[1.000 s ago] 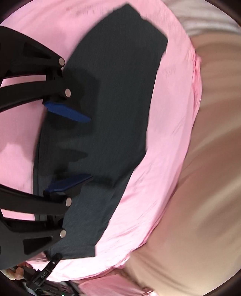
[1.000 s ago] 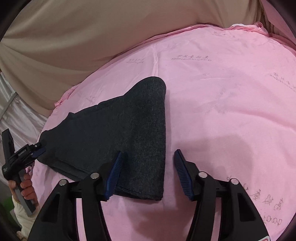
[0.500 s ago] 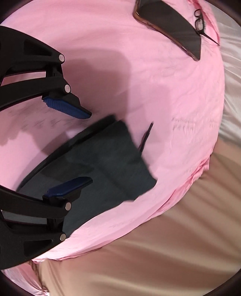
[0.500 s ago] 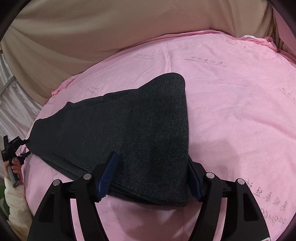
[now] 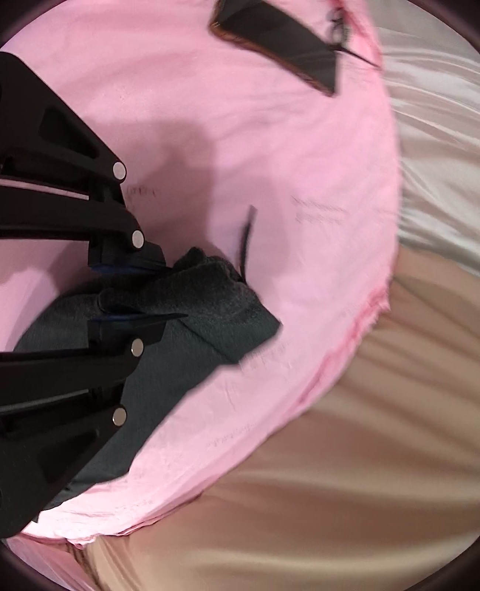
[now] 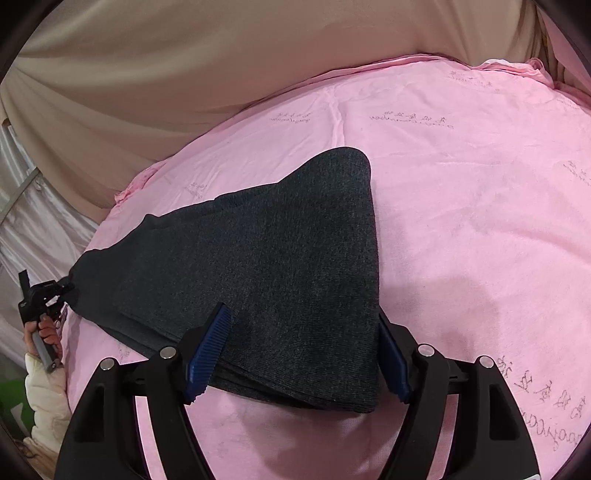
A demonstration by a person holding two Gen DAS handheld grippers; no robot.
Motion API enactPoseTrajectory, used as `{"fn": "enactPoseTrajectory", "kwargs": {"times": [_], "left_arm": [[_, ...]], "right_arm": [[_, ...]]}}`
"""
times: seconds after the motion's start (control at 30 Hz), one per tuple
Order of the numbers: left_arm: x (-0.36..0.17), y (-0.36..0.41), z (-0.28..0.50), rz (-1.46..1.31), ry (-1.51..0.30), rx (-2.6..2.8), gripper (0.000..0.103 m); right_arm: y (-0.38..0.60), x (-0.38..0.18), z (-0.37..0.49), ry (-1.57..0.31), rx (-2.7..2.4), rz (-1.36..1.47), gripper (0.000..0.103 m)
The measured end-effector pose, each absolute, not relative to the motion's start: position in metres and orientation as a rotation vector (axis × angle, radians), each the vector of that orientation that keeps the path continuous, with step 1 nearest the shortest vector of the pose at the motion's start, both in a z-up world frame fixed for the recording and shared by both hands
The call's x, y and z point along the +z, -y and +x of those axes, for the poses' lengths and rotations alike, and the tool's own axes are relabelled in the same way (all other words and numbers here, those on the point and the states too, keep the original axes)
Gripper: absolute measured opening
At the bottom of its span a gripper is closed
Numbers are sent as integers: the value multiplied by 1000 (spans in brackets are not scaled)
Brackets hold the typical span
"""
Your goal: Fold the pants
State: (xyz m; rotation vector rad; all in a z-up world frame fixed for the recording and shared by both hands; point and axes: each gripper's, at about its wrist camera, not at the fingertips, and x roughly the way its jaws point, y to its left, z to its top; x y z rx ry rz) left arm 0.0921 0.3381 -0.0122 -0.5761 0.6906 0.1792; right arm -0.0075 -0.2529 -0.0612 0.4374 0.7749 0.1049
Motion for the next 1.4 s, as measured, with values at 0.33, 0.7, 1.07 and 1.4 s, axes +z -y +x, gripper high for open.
{"fn": "enactPoseTrajectory", "kwargs": {"times": [0.33, 0.7, 1.07, 1.4], "left_arm": [[18, -292, 105, -482, -688, 214, 13], [-20, -337, 110, -580, -791, 288, 14], [-20, -338, 94, -640, -793, 255, 14], [-29, -238, 60, -602, -942, -62, 15]], "right_arm": [[259, -62, -9, -765, 126, 480, 71], [285, -72, 7, -775, 274, 750, 59], [312, -33, -11, -735, 222, 640, 8], [405, -19, -97, -748, -125, 487, 9]]}}
